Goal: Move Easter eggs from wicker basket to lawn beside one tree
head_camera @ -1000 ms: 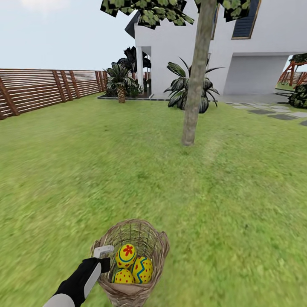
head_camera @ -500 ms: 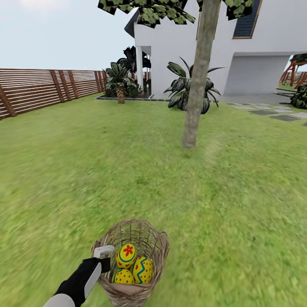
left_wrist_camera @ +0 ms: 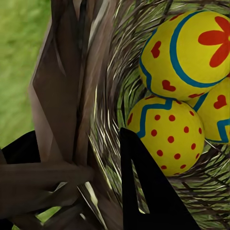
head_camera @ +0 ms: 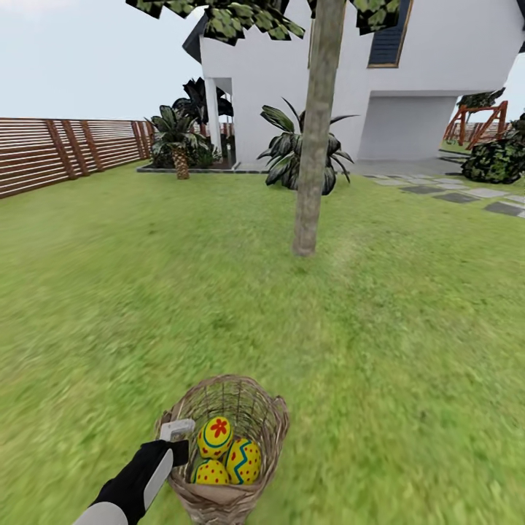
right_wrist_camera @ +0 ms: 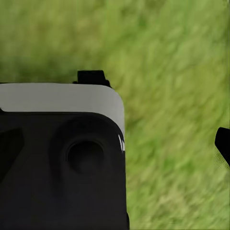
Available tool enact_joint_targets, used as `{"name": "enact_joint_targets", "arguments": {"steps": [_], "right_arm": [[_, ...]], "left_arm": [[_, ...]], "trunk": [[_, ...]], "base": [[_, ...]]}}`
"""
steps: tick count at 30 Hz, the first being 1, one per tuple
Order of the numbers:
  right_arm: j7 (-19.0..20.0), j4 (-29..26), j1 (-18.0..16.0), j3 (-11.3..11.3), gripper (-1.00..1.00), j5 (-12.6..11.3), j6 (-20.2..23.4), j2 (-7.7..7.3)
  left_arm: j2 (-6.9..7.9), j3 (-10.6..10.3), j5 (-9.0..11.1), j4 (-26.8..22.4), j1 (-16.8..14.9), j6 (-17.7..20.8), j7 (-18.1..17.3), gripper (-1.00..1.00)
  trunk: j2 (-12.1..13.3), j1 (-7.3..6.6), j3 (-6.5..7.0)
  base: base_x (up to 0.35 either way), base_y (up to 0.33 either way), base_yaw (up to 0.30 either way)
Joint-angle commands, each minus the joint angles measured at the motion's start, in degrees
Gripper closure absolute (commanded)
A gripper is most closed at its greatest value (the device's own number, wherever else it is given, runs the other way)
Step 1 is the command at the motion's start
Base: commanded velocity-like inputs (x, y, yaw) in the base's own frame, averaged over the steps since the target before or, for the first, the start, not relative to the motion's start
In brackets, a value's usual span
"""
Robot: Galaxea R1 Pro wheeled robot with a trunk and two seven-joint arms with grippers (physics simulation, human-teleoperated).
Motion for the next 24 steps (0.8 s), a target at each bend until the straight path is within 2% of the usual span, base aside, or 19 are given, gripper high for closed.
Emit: {"name": "enact_joint_targets", "arguments": {"steps": [1,16,24], "right_arm": [[-0.2,0.2,-0.1,0.0,-1.00,-0.1,-0.4,-0.02],[-0.2,0.2,-0.1,0.0,-1.00,-0.1,-0.4,0.01],[-0.2,0.2,-0.1,0.0,-1.00,0.0,-0.4,-0.07]], "left_arm": [[-0.04,0.1,0.7,-0.2,0.0,0.2,0.3,1.00],[-0.04,0.1,0.7,-0.3,0.0,0.2,0.3,1.00],[-0.04,0.1,0.7,-0.2,0.0,0.2,0.3,1.00]], "trunk": [[0.0,0.03,-0.05],[0.0,0.03,-0.05],[0.0,0.03,-0.05]], "base": [[0.332,0.000,-0.111],[0.332,0.000,-0.243],[0.332,0.000,-0.032]]}}
